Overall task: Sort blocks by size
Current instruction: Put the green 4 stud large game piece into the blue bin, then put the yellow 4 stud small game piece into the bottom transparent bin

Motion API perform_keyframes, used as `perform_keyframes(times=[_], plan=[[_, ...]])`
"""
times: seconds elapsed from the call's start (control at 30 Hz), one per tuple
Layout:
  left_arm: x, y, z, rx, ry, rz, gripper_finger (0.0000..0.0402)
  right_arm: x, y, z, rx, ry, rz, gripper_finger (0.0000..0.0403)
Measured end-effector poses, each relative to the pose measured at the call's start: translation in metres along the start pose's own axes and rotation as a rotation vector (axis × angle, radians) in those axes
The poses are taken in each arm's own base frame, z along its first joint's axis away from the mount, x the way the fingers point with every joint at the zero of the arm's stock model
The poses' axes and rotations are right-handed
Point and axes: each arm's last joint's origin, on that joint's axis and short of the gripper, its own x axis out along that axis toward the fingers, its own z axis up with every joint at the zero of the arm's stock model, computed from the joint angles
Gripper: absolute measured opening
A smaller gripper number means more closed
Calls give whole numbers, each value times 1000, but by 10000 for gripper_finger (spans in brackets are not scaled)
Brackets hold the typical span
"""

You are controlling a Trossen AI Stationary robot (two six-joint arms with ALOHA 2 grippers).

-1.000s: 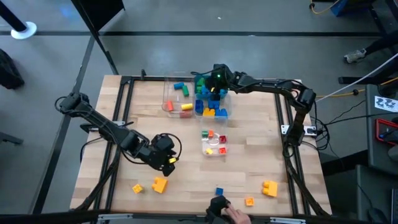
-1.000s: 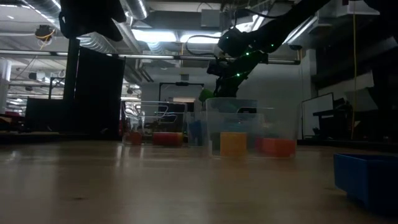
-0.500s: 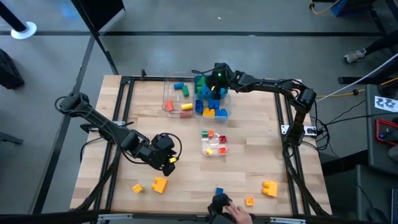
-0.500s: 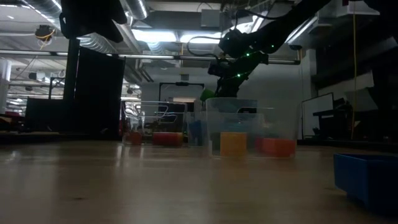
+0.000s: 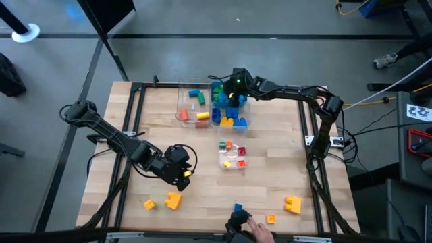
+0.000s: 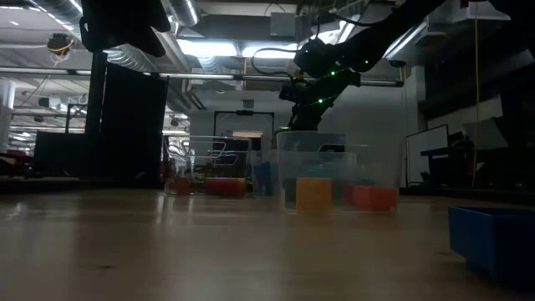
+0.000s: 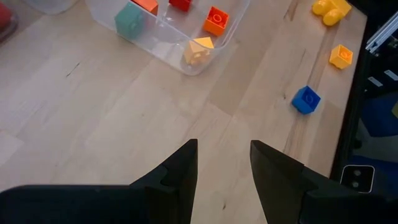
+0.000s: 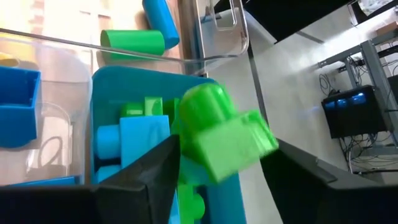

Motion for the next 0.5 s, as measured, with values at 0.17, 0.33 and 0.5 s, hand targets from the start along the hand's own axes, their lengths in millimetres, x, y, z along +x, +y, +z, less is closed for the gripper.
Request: perform_keyframes(times=[0.17, 0.33, 0.5], plan=[[0, 0, 0, 0, 0, 0, 131, 0, 0, 0, 1, 0, 0, 222], [0, 0, 0, 0, -1, 0, 131, 0, 0, 1, 2, -5, -4, 223], [0, 0, 0, 0, -1, 0, 131, -7, 3, 5, -15, 89, -118, 223]])
